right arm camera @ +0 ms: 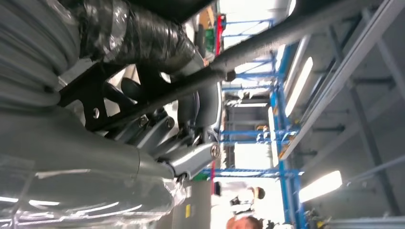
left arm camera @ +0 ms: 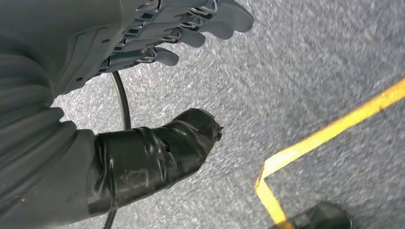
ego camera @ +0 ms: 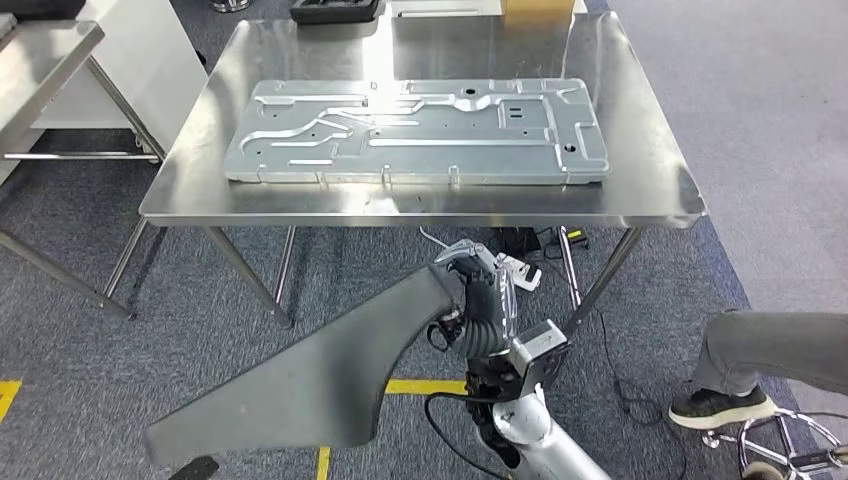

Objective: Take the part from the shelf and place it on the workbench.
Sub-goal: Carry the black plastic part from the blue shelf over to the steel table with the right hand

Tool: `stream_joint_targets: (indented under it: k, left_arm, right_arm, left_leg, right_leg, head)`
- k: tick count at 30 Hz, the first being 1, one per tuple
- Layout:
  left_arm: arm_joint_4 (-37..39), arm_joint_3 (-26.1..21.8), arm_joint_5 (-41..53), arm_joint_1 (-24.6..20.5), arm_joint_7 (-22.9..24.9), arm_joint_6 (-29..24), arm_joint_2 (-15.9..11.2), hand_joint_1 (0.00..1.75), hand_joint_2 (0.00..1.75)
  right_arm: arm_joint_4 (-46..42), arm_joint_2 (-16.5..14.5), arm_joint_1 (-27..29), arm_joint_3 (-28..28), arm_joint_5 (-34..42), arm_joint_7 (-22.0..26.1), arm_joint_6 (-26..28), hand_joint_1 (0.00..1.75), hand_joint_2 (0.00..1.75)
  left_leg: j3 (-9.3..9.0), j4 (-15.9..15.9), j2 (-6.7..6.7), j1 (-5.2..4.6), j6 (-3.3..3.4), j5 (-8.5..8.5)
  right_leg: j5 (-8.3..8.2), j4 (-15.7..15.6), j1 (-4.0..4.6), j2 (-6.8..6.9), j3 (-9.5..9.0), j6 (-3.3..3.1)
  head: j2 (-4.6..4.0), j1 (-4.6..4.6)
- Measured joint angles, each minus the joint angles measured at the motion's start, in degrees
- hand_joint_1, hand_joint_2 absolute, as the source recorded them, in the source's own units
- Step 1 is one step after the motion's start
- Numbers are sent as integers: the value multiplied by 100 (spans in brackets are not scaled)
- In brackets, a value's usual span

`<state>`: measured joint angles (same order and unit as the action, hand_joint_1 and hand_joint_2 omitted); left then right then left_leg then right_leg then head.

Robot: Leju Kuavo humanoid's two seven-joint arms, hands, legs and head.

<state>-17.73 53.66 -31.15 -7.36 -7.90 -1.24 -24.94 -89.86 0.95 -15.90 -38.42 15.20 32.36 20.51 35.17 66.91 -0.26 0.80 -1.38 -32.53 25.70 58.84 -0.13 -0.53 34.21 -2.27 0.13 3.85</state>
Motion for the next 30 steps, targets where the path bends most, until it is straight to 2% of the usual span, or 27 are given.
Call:
stream_joint_targets:
  k: [1,2,3,4,6,7,8,9,11,12,13,14,15,17,18,19,21,22,23,25,27,28,30]
  left_arm:
    - [0,0,0,2,0,1,1,0,175]
    - [0,1,0,11,0,1,4,0,175]
    - [0,1,0,22,1,1,7,0,175]
    - [0,2,0,31,1,-1,9,0,175]
    - [1,2,0,40,1,-3,3,0,175]
    - [1,3,0,45,-1,-4,-4,0,175]
    - [1,3,1,50,-3,-4,-14,0,175]
    - [1,4,2,54,-4,-6,-29,0,175]
    - [0,5,3,48,-5,-11,-48,0,175]
    - [0,5,1,43,-6,-15,-53,0,175]
    - [0,5,0,39,-8,-17,-52,0,175]
    - [0,5,-1,37,-11,-18,-51,0,175]
    - [0,5,-2,37,-14,-17,-49,0,175]
    - [0,5,-2,43,-17,-16,-37,0,175]
    - [0,6,-3,48,-19,-16,-31,0,175]
    - [0,6,-3,52,-20,-16,-25,0,175]
    - [0,7,-5,56,-27,-17,-15,0,175]
    - [0,7,-7,55,-32,-18,-10,0,175]
    - [0,7,-8,54,-35,-18,-7,0,175]
    - [0,7,-9,57,-38,-19,-4,0,175]
    - [0,7,-9,62,-40,-20,-5,0,175]
    - [0,7,-9,57,-42,-20,-4,0,175]
    - [0,7,-9,45,-44,-20,-2,0,175]
  right_arm:
    - [1,0,6,0,9,9,-1,171,175]
    - [2,1,18,1,21,12,-3,171,175]
    - [2,1,29,1,33,14,-5,171,175]
    - [3,2,35,2,45,16,-15,171,175]
    - [3,2,36,3,76,26,-56,171,175]
    - [4,2,33,4,94,32,-81,171,175]
    - [4,1,32,5,113,39,-99,171,175]
    - [4,-1,36,7,126,43,-109,171,175]
    - [1,-3,44,11,138,49,-113,171,175]
    - [0,-2,46,15,139,52,-116,171,175]
    - [-1,-1,38,21,143,57,-125,171,175]
    - [-2,0,31,27,146,61,-132,171,175]
    - [-1,1,29,32,149,66,-136,171,175]
    - [2,3,47,42,150,72,-110,171,175]
    - [4,5,61,45,149,73,-93,171,175]
    - [4,7,70,50,150,72,-80,171,175]
    - [5,8,72,57,160,65,-75,171,175]
    - [8,8,68,61,169,61,-74,171,175]
    - [11,8,64,65,180,57,-74,171,175]
    - [18,8,61,76,198,51,-74,171,175]
    - [19,6,63,85,207,49,-73,171,175]
    - [19,4,58,89,208,48,-73,171,175]
    - [20,1,48,90,209,49,-73,171,175]
  left_leg:
    - [239,345,0,2,-17,-111]
    - [432,565,0,4,-27,-145]
    - [538,602,-1,4,-29,-68]
    - [539,427,-6,3,-21,134]
    - [332,-282,-97,2,23,666]
    - [239,-578,-162,-8,57,799]
    - [171,-769,-216,-24,96,864]
    - [140,-844,-237,-47,137,833]
    - [29,-973,-159,-65,207,841]
    - [-50,-1030,-118,-56,230,834]
    - [-134,-1072,-82,-39,250,824]
    - [-206,-1108,-57,-24,265,804]
    - [-255,-1120,-37,-23,280,774]
    - [-324,-1116,-10,-20,290,697]
    - [-362,-1110,-4,-18,287,657]
    - [-408,-1102,-2,-15,280,615]
    - [-502,-1080,-1,-9,250,515]
    - [-538,-1060,-4,-12,224,467]
    - [-553,-1047,-5,-16,191,425]
    - [-580,-1016,-5,-25,115,387]
    - [-579,-938,2,-16,60,354]
    - [-518,-802,4,-6,41,305]
    - [-205,-236,6,8,0,76]
  right_leg:
    - [36,2,5,-11,-30,-9]
    - [76,8,12,-38,-66,-9]
    - [119,15,17,-72,-111,-6]
    - [165,20,22,-113,-169,-1]
    - [251,16,24,-188,-296,15]
    - [277,5,15,-231,-333,27]
    - [295,-7,0,-278,-343,49]
    - [293,-9,-13,-320,-344,78]
    - [281,-2,-13,-368,-354,142]
    - [278,65,2,-319,-346,172]
    - [313,213,12,-245,-278,194]
    - [395,490,18,-157,-122,216]
    - [513,845,12,-75,94,236]
    - [724,1476,-9,-19,569,279]
    - [698,1563,-21,-12,701,299]
    - [543,1442,-33,-7,726,313]
    - [14,744,-46,14,511,308]
    - [-123,382,-39,28,400,292]
    - [-202,154,-30,39,317,262]
    - [-159,23,-3,40,279,179]
    - [-182,6,-9,25,206,95]
    - [-168,-11,-18,21,160,61]
    - [-126,-31,-22,18,86,11]
  head:
    - [0,0]
    - [0,0]
    - [0,-1]
    - [0,0]
    - [0,-8]
    - [0,-15]
    - [0,-16]
    - [0,-18]
    - [0,-8]
    - [0,-13]
    - [0,-25]
    - [0,-35]
    - [0,-48]
    - [0,-57]
    - [0,-59]
    - [0,-59]
    - [0,-61]
    - [0,-62]
    - [0,-66]
    - [0,-66]
    - [0,-61]
    - [0,-56]
    - [0,-48]
